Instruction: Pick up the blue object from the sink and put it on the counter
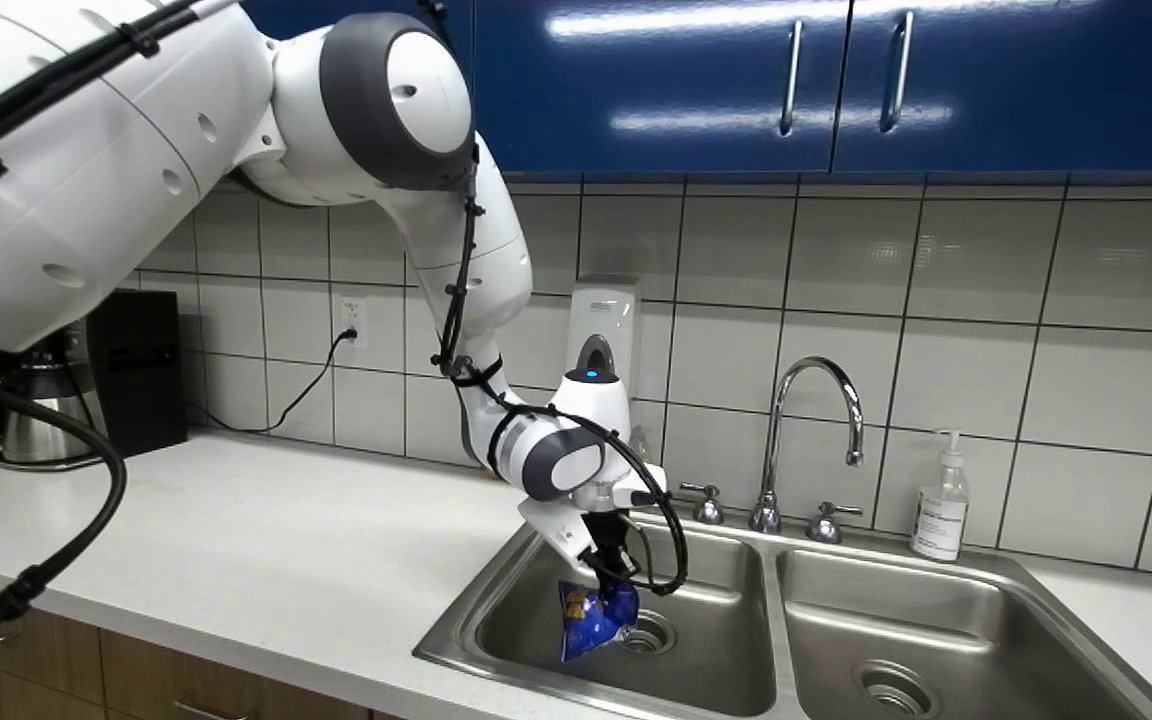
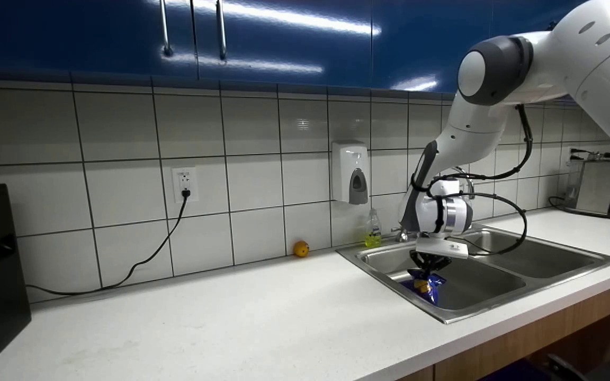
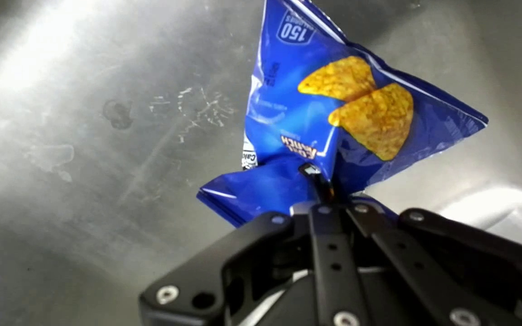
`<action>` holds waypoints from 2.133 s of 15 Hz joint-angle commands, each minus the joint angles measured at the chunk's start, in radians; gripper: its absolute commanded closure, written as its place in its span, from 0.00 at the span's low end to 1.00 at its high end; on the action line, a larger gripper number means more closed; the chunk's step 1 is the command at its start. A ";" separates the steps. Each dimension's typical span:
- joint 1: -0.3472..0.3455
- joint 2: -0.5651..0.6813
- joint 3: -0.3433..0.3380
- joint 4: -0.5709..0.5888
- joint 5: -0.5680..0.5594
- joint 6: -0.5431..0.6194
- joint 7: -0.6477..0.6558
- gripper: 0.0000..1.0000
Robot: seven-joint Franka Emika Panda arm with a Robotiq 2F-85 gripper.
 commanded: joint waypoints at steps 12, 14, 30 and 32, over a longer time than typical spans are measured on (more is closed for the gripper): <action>0.007 -0.598 0.005 -0.358 -0.117 -0.216 -0.057 1.00; 0.020 -0.671 0.005 -0.402 -0.122 -0.280 -0.103 1.00; 0.206 -0.850 0.101 -0.680 -0.361 -0.326 -0.140 1.00; 0.226 -0.839 0.122 -0.678 -0.369 -0.315 -0.130 1.00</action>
